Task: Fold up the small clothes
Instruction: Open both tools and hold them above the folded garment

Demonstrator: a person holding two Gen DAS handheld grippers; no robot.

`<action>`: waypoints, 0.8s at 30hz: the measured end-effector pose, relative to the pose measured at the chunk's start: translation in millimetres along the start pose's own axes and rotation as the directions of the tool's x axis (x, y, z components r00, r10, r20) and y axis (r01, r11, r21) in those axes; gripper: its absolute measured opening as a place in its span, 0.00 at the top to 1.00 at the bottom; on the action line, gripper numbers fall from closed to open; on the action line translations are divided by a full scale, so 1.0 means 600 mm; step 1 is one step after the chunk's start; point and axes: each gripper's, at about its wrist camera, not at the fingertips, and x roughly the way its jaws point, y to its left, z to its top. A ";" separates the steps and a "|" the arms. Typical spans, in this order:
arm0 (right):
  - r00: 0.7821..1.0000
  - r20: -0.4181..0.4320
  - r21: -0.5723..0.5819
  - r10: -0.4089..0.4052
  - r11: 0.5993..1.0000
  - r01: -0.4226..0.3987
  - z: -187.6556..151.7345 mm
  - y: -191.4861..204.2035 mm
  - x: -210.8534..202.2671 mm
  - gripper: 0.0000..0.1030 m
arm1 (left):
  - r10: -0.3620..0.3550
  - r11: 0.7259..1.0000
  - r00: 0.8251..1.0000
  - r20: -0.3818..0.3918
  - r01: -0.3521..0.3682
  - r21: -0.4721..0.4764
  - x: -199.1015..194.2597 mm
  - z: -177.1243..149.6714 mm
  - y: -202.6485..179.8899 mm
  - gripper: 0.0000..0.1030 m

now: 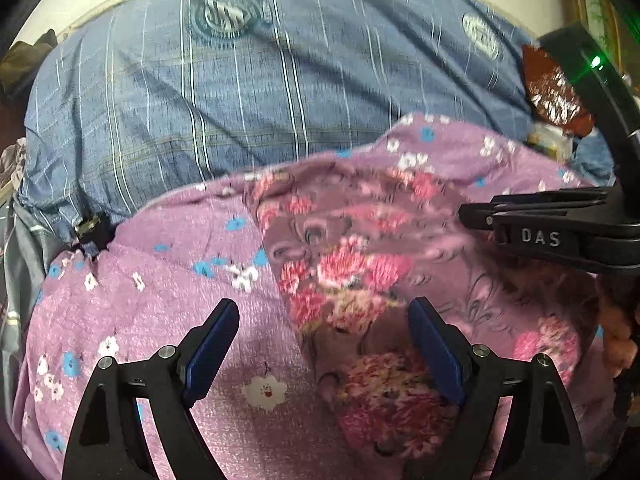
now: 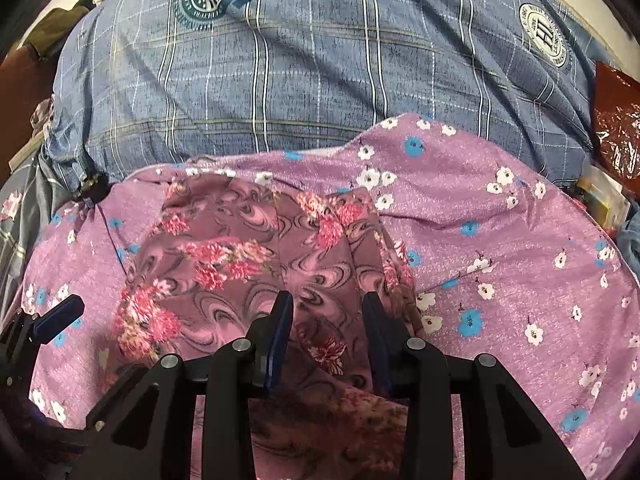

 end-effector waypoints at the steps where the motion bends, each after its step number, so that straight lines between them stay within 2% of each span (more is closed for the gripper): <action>1: 1.000 -0.023 -0.001 0.004 1.000 -0.004 -0.003 0.001 0.009 0.64 | 0.004 1.000 0.999 -0.031 -0.004 0.001 0.012 -0.002 -0.001 0.16; 3: 0.998 -0.059 0.015 0.023 1.000 -0.022 -0.010 -0.002 0.027 0.64 | -0.014 0.999 0.999 -0.049 0.012 -0.037 0.024 -0.004 0.003 0.15; 6: 0.998 -0.055 0.027 0.044 0.999 -0.042 -0.007 -0.009 0.021 0.64 | -0.050 0.995 0.997 -0.060 0.044 -0.091 0.027 0.003 0.015 0.16; 10: 0.993 -0.025 0.086 0.111 0.990 -0.109 0.000 -0.045 0.003 0.63 | -0.068 0.991 0.998 0.001 0.067 -0.120 0.009 0.012 0.032 0.16; 14: 0.993 0.018 0.166 0.116 0.979 -0.117 0.005 -0.103 -0.016 0.59 | -0.097 0.981 0.995 0.038 0.102 -0.163 -0.012 0.014 0.059 0.16; 16: 0.996 0.027 0.211 0.085 0.974 -0.089 0.001 -0.130 -0.022 0.58 | -0.126 0.971 0.992 0.027 0.129 -0.200 -0.012 0.009 0.074 0.16; 18: 0.998 0.024 0.224 0.058 0.973 -0.062 -0.003 -0.145 -0.023 0.57 | -0.112 0.969 0.994 0.011 0.111 -0.223 -0.007 0.006 0.085 0.16; 21: 0.998 -0.023 0.210 0.056 0.976 -0.050 -0.010 -0.140 -0.009 0.56 | -0.072 0.969 0.996 -0.047 0.058 -0.241 0.013 0.000 0.093 0.16; 23: 0.991 -0.104 0.192 0.084 0.979 -0.063 -0.020 -0.129 0.018 0.57 | -0.073 0.969 0.993 -0.095 0.048 -0.244 0.033 -0.004 0.086 0.16; 24: 0.980 -0.163 0.189 0.117 0.978 -0.085 -0.027 -0.123 0.037 0.60 | -0.078 0.967 0.992 -0.101 0.051 -0.248 0.038 -0.006 0.084 0.16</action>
